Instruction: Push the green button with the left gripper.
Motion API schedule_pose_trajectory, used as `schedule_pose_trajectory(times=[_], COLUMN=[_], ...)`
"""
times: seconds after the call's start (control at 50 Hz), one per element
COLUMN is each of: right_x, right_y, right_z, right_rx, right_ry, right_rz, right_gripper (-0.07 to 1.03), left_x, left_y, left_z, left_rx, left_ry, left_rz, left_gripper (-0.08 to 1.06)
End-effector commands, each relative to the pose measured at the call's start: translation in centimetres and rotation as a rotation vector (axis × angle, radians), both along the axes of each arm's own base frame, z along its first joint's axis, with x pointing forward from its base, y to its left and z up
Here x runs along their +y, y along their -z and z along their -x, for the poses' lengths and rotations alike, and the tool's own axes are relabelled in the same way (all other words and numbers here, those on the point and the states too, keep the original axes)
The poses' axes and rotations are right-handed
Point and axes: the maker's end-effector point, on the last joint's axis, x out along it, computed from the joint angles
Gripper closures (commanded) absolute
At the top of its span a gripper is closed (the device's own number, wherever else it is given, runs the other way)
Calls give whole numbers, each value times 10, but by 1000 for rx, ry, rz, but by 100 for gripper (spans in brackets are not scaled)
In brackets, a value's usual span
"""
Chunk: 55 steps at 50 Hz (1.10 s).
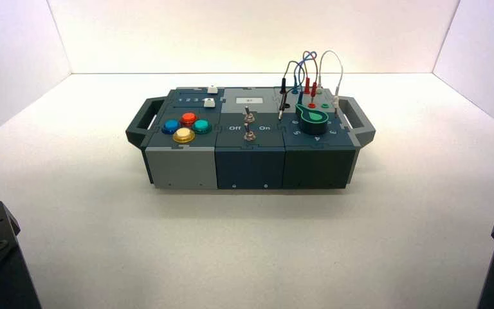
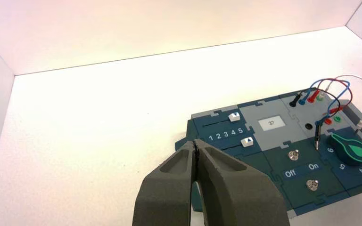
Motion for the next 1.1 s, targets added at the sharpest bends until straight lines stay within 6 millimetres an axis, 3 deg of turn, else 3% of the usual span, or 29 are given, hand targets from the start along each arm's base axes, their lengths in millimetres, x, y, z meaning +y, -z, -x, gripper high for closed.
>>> schedule_pose_trajectory(times=[0.02,0.38,0.62,0.8,1.1], right_x=[1,1,1,1,1], right_y=[-16,-16,-16,-16,-16], right_z=[-3,-4,-4,-4,-3], right_rx=[-38,-40,-38,-38,-39], right_ry=[-3,-1,0,0,-2], right_rz=[-6,-5,-6,-6,-6], right_gripper=[98,98,98,98,98], left_x=[0,-8,-47,-81,-112], left_y=[-8,2,38,53,82], left_z=[-3,-8,-6,-3,-6], left_rx=[-26,34,210,301,422], left_ry=[-4,22,175,290,370], left_rz=[4,-7,-72,-116,-182], left_gripper=[101,101,101,101,101])
